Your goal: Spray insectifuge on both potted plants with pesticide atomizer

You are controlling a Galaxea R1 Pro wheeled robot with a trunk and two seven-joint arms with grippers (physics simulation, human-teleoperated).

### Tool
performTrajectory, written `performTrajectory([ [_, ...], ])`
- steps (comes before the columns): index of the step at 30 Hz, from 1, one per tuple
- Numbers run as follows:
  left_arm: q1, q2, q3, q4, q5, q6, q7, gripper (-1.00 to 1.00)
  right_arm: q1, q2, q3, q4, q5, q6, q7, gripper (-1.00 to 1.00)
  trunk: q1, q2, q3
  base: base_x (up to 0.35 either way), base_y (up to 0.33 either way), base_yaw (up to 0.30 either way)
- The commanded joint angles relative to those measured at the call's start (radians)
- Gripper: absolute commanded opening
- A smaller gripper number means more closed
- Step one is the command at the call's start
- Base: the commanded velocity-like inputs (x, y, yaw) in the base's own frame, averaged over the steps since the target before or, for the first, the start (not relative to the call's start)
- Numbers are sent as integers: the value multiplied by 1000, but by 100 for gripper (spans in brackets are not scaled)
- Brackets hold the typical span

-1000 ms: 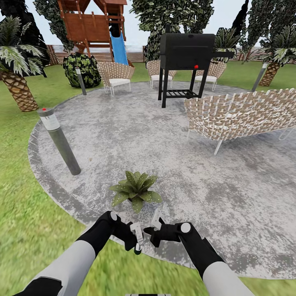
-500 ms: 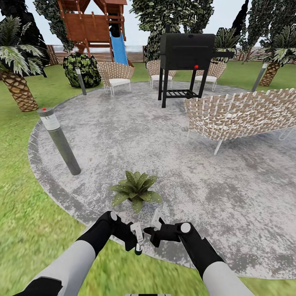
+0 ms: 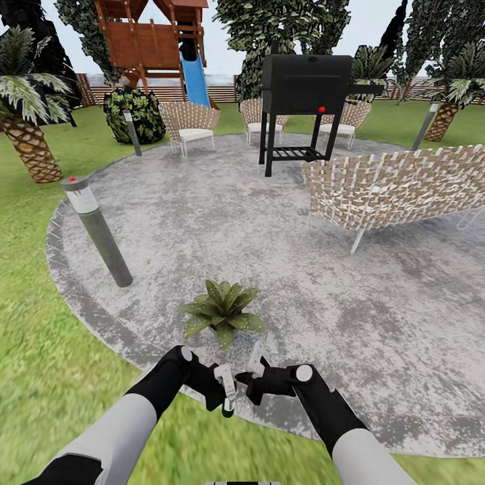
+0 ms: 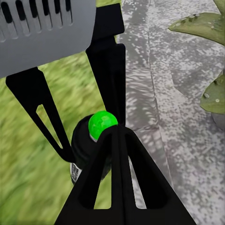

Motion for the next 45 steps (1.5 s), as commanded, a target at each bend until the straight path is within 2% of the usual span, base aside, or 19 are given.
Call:
performTrajectory([
  [1,0,0,-1,-2,1,11,-5,-100,0,0,-1,-1,10,-8,1,-100,0,0,-1,0,0,0],
  [16,0,-5,-1,-5,3,11,-5,-100,0,0,-1,-1,11,-8,1,-100,0,0,-1,0,0,0],
  [19,0,1,-1,0,-3,8,1,-100,0,0,-1,-1,10,-8,1,-100,0,0,-1,0,0,0],
  [21,2,17,-5,1,-11,8,2,-100,0,0,-1,-1,10,-8,1,-100,0,0,-1,0,0,0],
  [24,3,85,-8,2,-15,9,2,-100,0,0,-1,0,10,-9,2,-100,0,0,-1,0,0,0],
  [29,5,167,-8,4,-12,8,2,-100,0,0,-1,2,11,-10,3,-100,0,0,-1,0,0,0],
  [30,5,182,-8,6,-11,7,3,-100,0,0,-1,3,12,-10,3,100,0,0,-1,0,0,0],
  [35,5,230,1,48,-7,-2,11,-100,0,-1,-5,6,12,-11,1,100,0,0,-1,0,0,0],
  [38,5,240,5,61,4,-3,79,-100,0,-6,-8,11,14,-12,-4,100,0,0,-1,0,0,0],
  [39,5,240,11,84,21,-3,126,-100,1,-9,-8,13,14,-13,-5,100,0,0,-1,0,0,0],
  [40,5,241,34,130,70,-4,202,-100,2,-18,-9,17,15,-13,-7,100,0,0,-1,0,0,0],
  [41,5,241,47,158,105,-7,246,-100,3,-26,-9,24,15,-14,-8,100,0,0,-1,0,0,0],
  [44,8,243,68,277,286,-71,467,-100,5,-52,-11,98,15,-18,-36,100,0,0,-1,0,0,0],
  [45,26,244,70,315,366,-122,561,-100,6,-60,-11,140,14,-21,-107,100,0,0,-1,0,0,0],
])
